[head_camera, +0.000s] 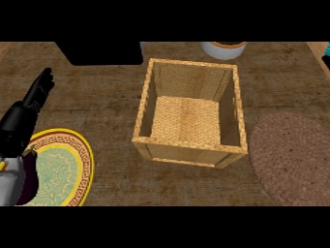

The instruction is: Pick the cupcake from the placemat and place it in the basket

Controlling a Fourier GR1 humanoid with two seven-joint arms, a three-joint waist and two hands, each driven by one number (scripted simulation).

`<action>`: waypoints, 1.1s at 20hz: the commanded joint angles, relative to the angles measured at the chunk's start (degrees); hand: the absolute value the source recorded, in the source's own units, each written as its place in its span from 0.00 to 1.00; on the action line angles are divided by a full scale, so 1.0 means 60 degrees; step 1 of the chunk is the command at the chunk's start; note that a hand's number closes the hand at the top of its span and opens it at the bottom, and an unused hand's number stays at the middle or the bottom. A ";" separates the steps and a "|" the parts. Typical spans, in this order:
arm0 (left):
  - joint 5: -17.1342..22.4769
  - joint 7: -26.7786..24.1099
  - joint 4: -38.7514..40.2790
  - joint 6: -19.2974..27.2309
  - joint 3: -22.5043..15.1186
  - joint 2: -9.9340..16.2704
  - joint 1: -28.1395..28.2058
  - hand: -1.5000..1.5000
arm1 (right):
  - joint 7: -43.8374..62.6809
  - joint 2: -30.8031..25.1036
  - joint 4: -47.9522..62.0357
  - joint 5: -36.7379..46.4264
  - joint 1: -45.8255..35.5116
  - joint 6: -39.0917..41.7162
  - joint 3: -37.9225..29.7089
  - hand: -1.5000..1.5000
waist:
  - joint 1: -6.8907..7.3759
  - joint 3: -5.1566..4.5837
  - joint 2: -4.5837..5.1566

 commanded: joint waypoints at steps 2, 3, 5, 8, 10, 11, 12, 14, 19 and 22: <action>0.0018 -0.0029 0.0078 -0.0075 -0.0021 -0.0074 -0.0185 0.50 | 0.3308 0.0357 -0.1328 -0.1184 -0.1438 0.1053 0.0519 1.00 | 0.0088 0.0004 0.0047; 0.0364 -0.0168 0.0025 -0.0434 0.0408 0.0324 0.0123 0.50 | 0.3478 0.0551 -0.1649 -0.1154 -0.1180 0.1045 0.0816 1.00 | 0.0143 0.0008 0.0056; -0.0001 -0.0055 0.0357 -0.0164 0.0075 0.0054 -0.0541 0.50 | 0.4916 0.1049 -0.1762 -0.1253 -0.2206 0.0790 0.1330 1.00 | 0.0110 0.0004 0.0063; -0.0170 -0.0173 0.0148 -0.0084 -0.0069 -0.0074 -0.0289 0.50 | 0.6107 0.1419 -0.1306 -0.1162 -0.3194 0.0445 0.1892 1.00 | 0.0224 0.0007 0.0082; -0.0179 -0.0348 0.0634 -0.0045 -0.0039 -0.0198 -0.0474 0.50 | 0.6630 0.1941 -0.1465 -0.1025 -0.3201 0.0155 0.2370 1.00 | 0.0182 0.0010 0.0103; -0.0022 -0.0906 0.0930 -0.0296 0.0230 0.0062 -0.0266 0.50 | 0.6785 0.1929 -0.1142 -0.1049 -0.3398 0.0170 0.2387 1.00 | 0.0205 0.0009 0.0114; -0.0155 -0.0143 0.0001 -0.0149 -0.0107 -0.0180 -0.0144 0.50 | 0.6645 0.1843 -0.0821 -0.1183 -0.3361 0.0308 0.2352 1.00 | 0.0249 0.0017 0.0105; -0.0228 -0.0559 0.0300 -0.0043 -0.0135 -0.0342 0.0007 0.50 | 0.6957 0.1939 -0.0132 -0.1149 -0.4053 0.0434 0.2683 1.00 | 0.0287 0.0012 0.0116; -0.0439 -0.0144 0.0272 0.0190 -0.0269 -0.0567 -0.0321 0.50 | 0.7188 0.2381 0.0077 -0.0853 -0.3468 0.0385 0.3418 1.00 | 0.0225 0.0019 0.0117; -0.0283 0.0596 -0.0064 -0.0043 -0.0157 -0.0330 -0.0631 0.50 | 0.7930 0.2300 -0.0108 -0.0864 -0.3448 0.0741 0.3673 1.00 | 0.0172 0.0022 0.0088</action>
